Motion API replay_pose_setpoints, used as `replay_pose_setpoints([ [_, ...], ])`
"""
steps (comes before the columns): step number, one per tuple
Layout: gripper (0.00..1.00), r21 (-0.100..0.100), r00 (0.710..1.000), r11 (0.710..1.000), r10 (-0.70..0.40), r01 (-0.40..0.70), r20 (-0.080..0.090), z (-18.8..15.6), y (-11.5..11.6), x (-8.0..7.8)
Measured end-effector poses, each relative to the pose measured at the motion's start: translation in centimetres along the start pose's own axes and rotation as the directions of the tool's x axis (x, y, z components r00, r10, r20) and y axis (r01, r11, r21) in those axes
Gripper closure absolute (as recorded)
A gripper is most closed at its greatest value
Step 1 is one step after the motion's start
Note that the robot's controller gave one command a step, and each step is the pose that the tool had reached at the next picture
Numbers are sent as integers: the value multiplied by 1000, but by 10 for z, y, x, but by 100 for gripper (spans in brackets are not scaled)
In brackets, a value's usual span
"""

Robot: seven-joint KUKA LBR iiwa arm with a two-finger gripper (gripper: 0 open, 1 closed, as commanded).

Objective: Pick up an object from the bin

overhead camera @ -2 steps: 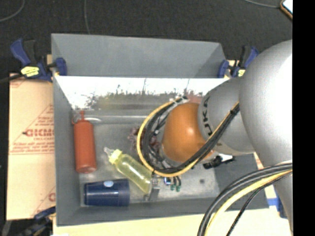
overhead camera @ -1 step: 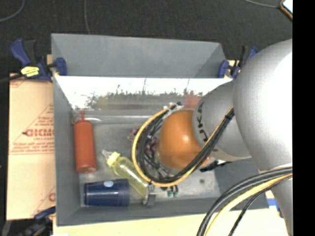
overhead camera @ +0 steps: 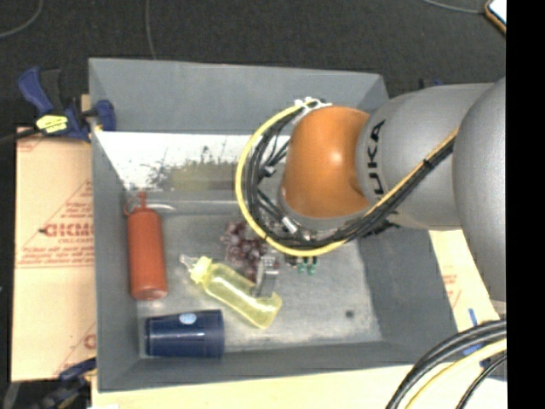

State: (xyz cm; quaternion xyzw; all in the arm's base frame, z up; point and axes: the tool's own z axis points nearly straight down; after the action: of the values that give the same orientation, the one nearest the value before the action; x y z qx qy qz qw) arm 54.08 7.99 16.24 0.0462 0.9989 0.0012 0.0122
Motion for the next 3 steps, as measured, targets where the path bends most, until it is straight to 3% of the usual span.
replay_pose_setpoints([
  [1, 0, 5, 999, 999, 44, -44, -18, 89, 45, 34],
  [2, 0, 11, 999, 1000, 19, -18, -30, 76, 37, 34],
  [3, 0, 4, 999, 999, -34, 35, -20, -33, 68, 28],
])
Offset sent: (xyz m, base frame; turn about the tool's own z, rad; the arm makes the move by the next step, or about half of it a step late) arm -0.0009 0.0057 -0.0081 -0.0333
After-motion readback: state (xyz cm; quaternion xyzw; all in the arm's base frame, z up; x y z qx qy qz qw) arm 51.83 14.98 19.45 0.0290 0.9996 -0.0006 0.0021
